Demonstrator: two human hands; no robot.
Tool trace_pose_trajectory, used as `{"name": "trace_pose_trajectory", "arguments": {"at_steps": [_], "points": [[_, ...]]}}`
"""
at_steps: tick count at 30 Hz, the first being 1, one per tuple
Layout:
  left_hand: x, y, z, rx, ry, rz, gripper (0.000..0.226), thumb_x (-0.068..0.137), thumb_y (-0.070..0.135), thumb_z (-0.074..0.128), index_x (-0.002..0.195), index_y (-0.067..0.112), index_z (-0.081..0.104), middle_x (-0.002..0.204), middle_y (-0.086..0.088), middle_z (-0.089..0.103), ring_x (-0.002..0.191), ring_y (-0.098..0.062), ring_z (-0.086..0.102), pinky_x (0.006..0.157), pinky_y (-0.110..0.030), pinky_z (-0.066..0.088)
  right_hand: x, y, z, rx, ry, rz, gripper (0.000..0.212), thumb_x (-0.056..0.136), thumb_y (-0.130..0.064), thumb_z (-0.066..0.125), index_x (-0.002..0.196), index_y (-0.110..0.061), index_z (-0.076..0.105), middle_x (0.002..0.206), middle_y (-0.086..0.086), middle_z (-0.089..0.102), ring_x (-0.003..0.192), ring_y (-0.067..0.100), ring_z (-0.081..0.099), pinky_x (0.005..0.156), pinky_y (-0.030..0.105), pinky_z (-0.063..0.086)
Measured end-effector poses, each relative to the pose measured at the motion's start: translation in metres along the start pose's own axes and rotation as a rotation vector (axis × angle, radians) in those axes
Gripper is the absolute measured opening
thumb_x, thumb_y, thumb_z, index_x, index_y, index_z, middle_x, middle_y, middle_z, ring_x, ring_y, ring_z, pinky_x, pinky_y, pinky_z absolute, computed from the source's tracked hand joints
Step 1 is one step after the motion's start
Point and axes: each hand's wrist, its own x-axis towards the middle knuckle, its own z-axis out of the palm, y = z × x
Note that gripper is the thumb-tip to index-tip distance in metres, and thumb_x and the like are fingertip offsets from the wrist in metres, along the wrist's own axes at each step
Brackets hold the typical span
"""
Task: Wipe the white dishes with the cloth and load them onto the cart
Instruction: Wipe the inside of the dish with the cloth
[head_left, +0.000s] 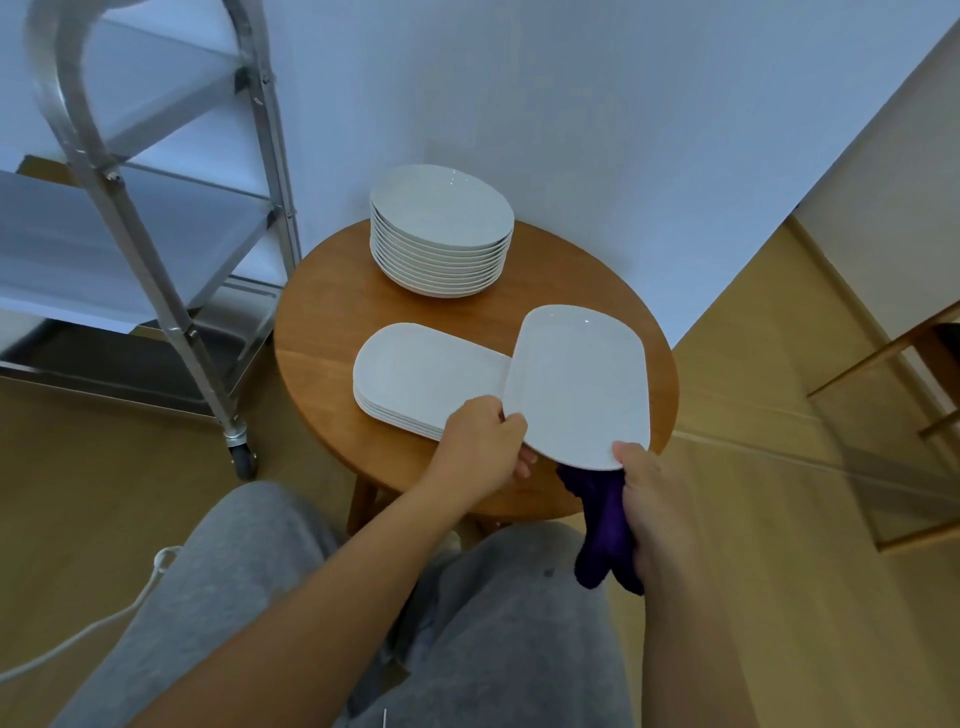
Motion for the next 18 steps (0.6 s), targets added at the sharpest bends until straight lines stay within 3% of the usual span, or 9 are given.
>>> {"name": "trace_pose_trajectory", "arguments": {"at_steps": [4,7,11,18], "points": [[0.027,0.014,0.019,0.068,0.012,-0.058,0.015,0.098,0.021,0.045,0.101,0.010,0.055,0.073,0.001,0.063,0.053,-0.010,0.062,0.045,-0.009,0.043,0.025,0.001,-0.008,-0.218,0.123,-0.096,0.029,0.089,-0.032,0.052,0.077,-0.006,0.059,0.076,0.013,0.059,0.072,0.026,0.057,0.062,0.033,0.041],[0.043,0.018,0.034,0.175,-0.007,-0.116,0.014,0.097,0.020,0.047,0.103,0.009,0.054,0.093,-0.008,0.067,0.072,-0.018,0.067,0.063,-0.017,0.052,0.045,0.001,-0.014,-0.433,0.215,-0.129,0.033,0.090,-0.035,0.049,0.063,-0.016,0.048,0.063,0.004,0.050,0.060,0.019,0.048,0.051,0.029,0.032],[0.058,0.014,0.052,0.255,-0.012,-0.132,0.019,0.096,0.018,0.049,0.109,0.005,0.054,0.104,-0.014,0.066,0.090,-0.026,0.066,0.088,-0.033,0.054,0.065,0.001,-0.019,-0.625,0.294,-0.102,0.029,0.089,-0.038,0.048,0.072,-0.015,0.052,0.071,0.004,0.056,0.061,0.015,0.049,0.049,0.025,0.028],[0.075,0.003,0.069,0.492,-0.033,-0.106,0.035,0.096,0.019,0.049,0.129,0.013,0.039,0.118,-0.009,0.058,0.098,-0.024,0.063,0.091,-0.032,0.051,0.087,0.010,-0.017,-0.760,0.306,-0.082,0.029,0.090,-0.039,0.048,0.078,-0.012,0.051,0.074,0.004,0.052,0.061,0.013,0.045,0.052,0.028,0.030]]}}
